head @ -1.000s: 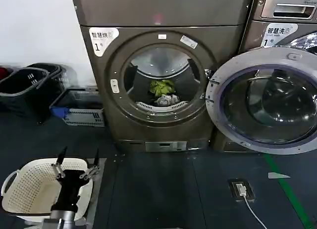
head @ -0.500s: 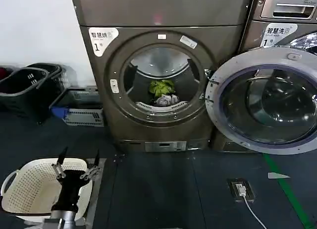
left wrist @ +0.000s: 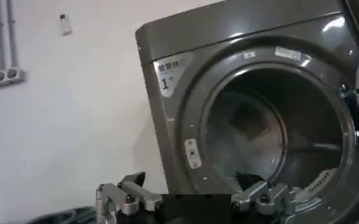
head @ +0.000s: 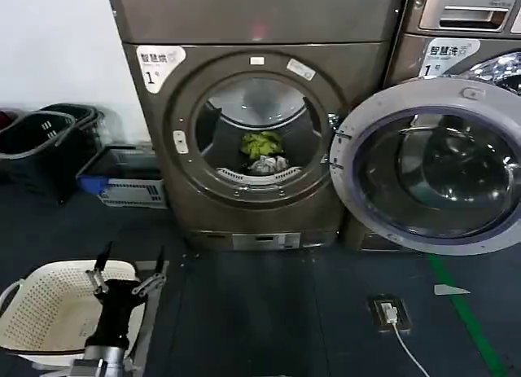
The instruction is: Grasp the clothes from the dryer.
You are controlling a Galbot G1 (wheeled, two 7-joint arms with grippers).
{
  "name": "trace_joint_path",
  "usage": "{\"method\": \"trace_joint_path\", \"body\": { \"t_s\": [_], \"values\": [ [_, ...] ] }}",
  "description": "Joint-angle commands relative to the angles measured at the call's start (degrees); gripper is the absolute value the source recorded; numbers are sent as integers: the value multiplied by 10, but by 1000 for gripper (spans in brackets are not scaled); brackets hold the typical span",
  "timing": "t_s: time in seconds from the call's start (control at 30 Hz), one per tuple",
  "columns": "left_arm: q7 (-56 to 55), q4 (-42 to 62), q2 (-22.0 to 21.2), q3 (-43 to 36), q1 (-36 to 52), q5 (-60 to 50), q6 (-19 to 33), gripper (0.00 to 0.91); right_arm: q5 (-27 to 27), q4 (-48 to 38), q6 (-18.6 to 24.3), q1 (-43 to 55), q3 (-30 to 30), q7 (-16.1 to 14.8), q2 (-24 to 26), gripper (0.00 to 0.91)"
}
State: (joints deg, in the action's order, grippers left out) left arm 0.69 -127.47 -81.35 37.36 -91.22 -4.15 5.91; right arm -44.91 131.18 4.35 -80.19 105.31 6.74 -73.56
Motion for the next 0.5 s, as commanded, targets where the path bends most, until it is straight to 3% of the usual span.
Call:
{"method": "trace_joint_path", "body": {
  "t_s": [0.03,0.5],
  "values": [
    [0,0,0,0,0,0,0,907,0,0,0,0,-1,0,0,907],
    [1,1,0,0,0,0,0,907,0,0,0,2,-2,0,0,907]
  ]
}}
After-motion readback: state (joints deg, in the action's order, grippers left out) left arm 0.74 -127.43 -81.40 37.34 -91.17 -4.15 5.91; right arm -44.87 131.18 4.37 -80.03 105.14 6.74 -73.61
